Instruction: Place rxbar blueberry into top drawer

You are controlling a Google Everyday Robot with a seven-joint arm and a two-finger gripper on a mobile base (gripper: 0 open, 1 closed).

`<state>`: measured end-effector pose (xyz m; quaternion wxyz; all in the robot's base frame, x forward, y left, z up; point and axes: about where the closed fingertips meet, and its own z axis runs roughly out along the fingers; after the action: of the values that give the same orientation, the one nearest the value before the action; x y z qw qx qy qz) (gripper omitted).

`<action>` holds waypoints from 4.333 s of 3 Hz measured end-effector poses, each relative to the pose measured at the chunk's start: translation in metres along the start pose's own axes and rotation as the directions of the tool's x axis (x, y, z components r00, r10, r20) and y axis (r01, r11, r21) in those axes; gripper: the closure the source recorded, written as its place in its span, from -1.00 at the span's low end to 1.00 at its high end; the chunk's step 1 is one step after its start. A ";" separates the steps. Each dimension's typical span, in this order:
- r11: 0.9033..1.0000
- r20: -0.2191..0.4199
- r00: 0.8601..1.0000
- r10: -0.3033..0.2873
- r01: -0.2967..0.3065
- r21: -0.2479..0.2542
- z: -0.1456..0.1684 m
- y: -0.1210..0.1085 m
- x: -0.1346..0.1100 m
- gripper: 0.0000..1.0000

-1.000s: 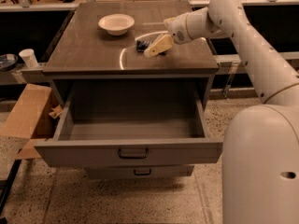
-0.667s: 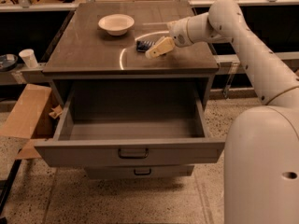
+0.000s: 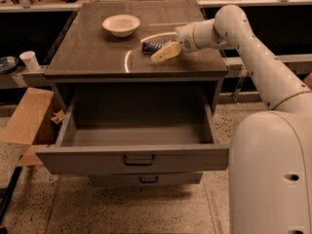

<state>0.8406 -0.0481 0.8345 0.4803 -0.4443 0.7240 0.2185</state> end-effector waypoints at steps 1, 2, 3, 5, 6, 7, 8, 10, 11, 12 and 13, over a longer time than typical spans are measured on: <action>1.000 0.001 1.000 0.022 -0.022 -0.003 0.008 -0.002 0.003 -0.68; 0.999 0.004 0.999 0.036 -0.036 -0.003 0.012 -0.003 0.003 -0.23; 0.999 0.006 0.999 0.040 -0.040 -0.003 0.014 -0.002 0.001 0.25; 1.000 0.042 0.999 0.015 -0.015 -0.023 0.016 0.009 -0.016 1.00; 0.997 0.096 0.995 -0.038 0.043 -0.058 0.007 0.037 -0.046 1.00; 0.988 0.160 0.985 -0.059 0.081 -0.134 0.008 0.085 -0.068 1.00; 0.988 0.160 0.985 -0.059 0.081 -0.134 0.008 0.085 -0.068 1.00; 0.956 0.091 0.974 -0.205 0.220 -0.195 -0.005 0.132 -0.067 1.00; 0.932 0.022 0.955 -0.294 0.292 -0.215 -0.022 0.176 -0.054 1.00; 0.921 -0.063 0.945 -0.320 0.295 -0.256 -0.022 0.219 -0.019 1.00; 0.914 -0.141 0.934 -0.329 0.278 -0.295 -0.016 0.242 0.016 1.00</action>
Offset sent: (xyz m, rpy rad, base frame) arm 0.0126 0.0024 -0.0034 0.0333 0.0276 -0.0309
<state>0.6236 0.0568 0.8003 0.3731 -0.6314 0.6513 0.1949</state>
